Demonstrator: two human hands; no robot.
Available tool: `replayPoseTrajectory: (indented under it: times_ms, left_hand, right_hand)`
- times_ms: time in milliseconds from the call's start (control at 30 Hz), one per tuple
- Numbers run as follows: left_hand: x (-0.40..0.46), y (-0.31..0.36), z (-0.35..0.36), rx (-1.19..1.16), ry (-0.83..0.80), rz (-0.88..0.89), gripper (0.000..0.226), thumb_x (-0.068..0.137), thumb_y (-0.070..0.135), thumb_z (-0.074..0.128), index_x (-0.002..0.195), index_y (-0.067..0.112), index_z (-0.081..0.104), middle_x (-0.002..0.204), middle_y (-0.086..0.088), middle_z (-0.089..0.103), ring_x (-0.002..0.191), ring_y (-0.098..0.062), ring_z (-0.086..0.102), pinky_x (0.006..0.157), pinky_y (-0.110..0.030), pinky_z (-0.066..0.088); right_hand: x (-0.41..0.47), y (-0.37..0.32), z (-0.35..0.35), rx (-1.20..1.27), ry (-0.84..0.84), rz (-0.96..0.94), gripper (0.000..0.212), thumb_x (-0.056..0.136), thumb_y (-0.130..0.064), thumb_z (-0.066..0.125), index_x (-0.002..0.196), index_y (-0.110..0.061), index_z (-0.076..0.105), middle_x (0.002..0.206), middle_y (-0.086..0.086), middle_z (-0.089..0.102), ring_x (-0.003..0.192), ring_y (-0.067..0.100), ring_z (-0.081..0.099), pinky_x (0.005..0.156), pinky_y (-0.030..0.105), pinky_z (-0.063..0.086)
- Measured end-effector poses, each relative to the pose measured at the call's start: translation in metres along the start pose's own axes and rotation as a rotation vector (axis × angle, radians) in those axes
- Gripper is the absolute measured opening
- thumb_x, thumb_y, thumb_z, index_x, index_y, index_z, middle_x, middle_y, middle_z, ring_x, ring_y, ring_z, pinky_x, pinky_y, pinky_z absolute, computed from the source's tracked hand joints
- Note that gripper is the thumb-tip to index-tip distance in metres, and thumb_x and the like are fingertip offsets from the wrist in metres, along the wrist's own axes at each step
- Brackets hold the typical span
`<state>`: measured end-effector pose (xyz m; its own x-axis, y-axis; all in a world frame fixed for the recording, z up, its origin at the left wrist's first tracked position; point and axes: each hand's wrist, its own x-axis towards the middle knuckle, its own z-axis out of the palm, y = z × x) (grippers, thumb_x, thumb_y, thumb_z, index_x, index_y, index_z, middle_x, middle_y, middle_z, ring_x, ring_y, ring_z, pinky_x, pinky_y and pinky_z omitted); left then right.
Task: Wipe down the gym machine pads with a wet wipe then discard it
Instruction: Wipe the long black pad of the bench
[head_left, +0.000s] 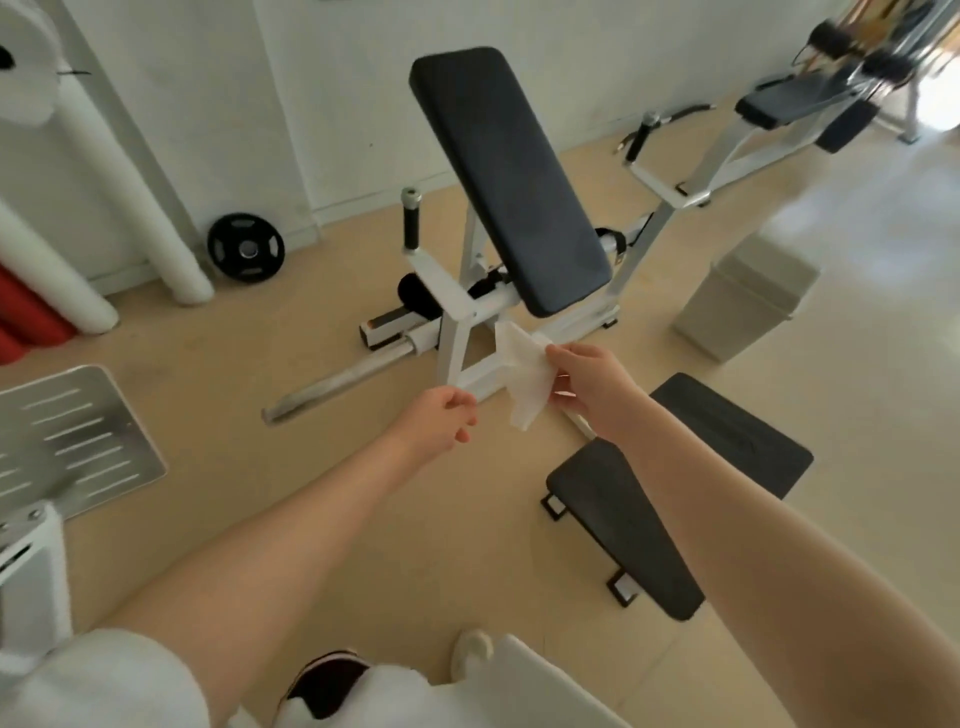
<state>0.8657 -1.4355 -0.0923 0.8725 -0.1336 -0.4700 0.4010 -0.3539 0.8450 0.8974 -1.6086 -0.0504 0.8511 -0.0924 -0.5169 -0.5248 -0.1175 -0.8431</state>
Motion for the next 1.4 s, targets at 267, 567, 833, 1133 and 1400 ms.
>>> replayPoseTrajectory:
  times_ms: [267, 567, 833, 1133, 1400]
  left_hand:
    - [0.145, 0.053, -0.033, -0.099, 0.057, -0.084, 0.019, 0.094, 0.013, 0.042, 0.106, 0.014, 0.057, 0.093, -0.001, 0.061, 0.073, -0.011, 0.056, 0.064, -0.022, 0.046]
    - [0.357, 0.137, -0.074, -0.12, -0.005, -0.055, 0.02, 0.094, 0.016, 0.042, 0.107, 0.016, 0.057, 0.094, 0.001, 0.062, 0.078, -0.011, 0.057, 0.066, -0.02, 0.045]
    - [0.491, 0.213, -0.094, -0.073, -0.026, -0.058, 0.021, 0.095, 0.016, 0.04, 0.108, 0.014, 0.057, 0.091, 0.002, 0.062, 0.076, -0.011, 0.057, 0.067, -0.021, 0.047]
    - [0.622, 0.235, -0.074, -0.103, 0.141, -0.23, 0.023, 0.095, 0.014, 0.042, 0.113, 0.018, 0.056, 0.097, 0.003, 0.06, 0.083, -0.009, 0.057, 0.07, -0.019, 0.047]
    - [0.728, 0.244, -0.079, 0.071, 0.478, -0.2, 0.048, 0.095, 0.008, 0.04, 0.141, 0.022, 0.033, 0.15, -0.001, 0.029, 0.132, -0.02, 0.036, 0.107, -0.034, 0.032]
  right_hand:
    - [0.137, -0.051, -0.035, -0.17, 0.113, -0.02, 0.017, 0.095, -0.023, 0.046, 0.08, -0.02, 0.054, 0.087, 0.005, 0.058, 0.075, 0.018, 0.055, 0.07, 0.031, 0.049]
    - [0.321, -0.119, -0.049, -0.245, 0.201, 0.085, 0.018, 0.093, -0.02, 0.046, 0.079, -0.017, 0.056, 0.088, 0.009, 0.057, 0.08, 0.025, 0.053, 0.073, 0.034, 0.046]
    - [0.437, -0.195, -0.079, -0.152, 0.166, 0.146, 0.016, 0.096, -0.022, 0.044, 0.089, -0.018, 0.057, 0.093, 0.006, 0.059, 0.087, 0.023, 0.058, 0.084, 0.037, 0.052]
    - [0.621, -0.257, -0.109, -0.141, 0.137, 0.137, 0.022, 0.094, -0.02, 0.046, 0.074, -0.02, 0.056, 0.084, 0.004, 0.058, 0.085, 0.025, 0.055, 0.092, 0.045, 0.049]
    - [0.764, -0.289, -0.09, -0.018, -0.129, 0.2, 0.017, 0.096, -0.019, 0.042, 0.094, -0.011, 0.058, 0.092, 0.006, 0.062, 0.082, 0.021, 0.061, 0.076, 0.033, 0.053]
